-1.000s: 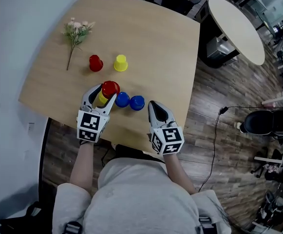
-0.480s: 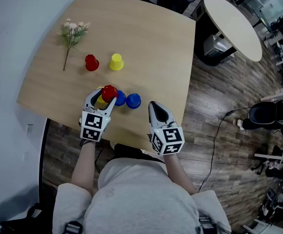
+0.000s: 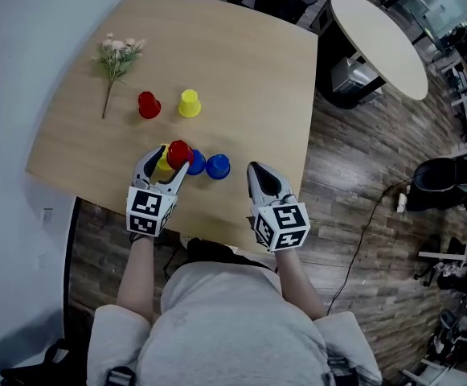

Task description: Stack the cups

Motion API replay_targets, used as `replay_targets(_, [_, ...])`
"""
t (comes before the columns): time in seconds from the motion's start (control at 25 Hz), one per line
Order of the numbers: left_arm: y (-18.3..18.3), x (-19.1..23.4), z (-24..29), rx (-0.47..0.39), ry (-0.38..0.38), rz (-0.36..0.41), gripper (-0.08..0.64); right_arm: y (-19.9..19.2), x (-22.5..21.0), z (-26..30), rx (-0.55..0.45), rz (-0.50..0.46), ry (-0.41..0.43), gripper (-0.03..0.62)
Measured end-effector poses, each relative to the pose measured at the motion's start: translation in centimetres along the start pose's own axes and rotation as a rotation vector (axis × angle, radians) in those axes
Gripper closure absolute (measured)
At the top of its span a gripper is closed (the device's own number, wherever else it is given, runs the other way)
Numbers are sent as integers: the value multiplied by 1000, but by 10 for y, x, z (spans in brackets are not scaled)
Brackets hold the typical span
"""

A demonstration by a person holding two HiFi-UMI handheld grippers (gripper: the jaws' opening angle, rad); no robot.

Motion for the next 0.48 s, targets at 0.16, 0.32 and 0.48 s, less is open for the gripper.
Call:
replay_targets(0.16, [5,8,-21,-58,58,-26,311,28,1,12,38,-50,61,580])
replay_targets(0.32, [7,18,-40,-85,128,-43,360,66,7,34,62,-124,128,580])
replay_targets(0.48, [9,27,-55,-110,188,-87,492,93,18,65,102,-211,187,580])
Point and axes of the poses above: the fingertips, and each gripper's own axes: z forward along the fingers, x to its left, y out of its top, the point moved 6 cm from there along -z, backward along the fingers, and after that the axes turned 14 degrees about z, right-handed, at the moved point
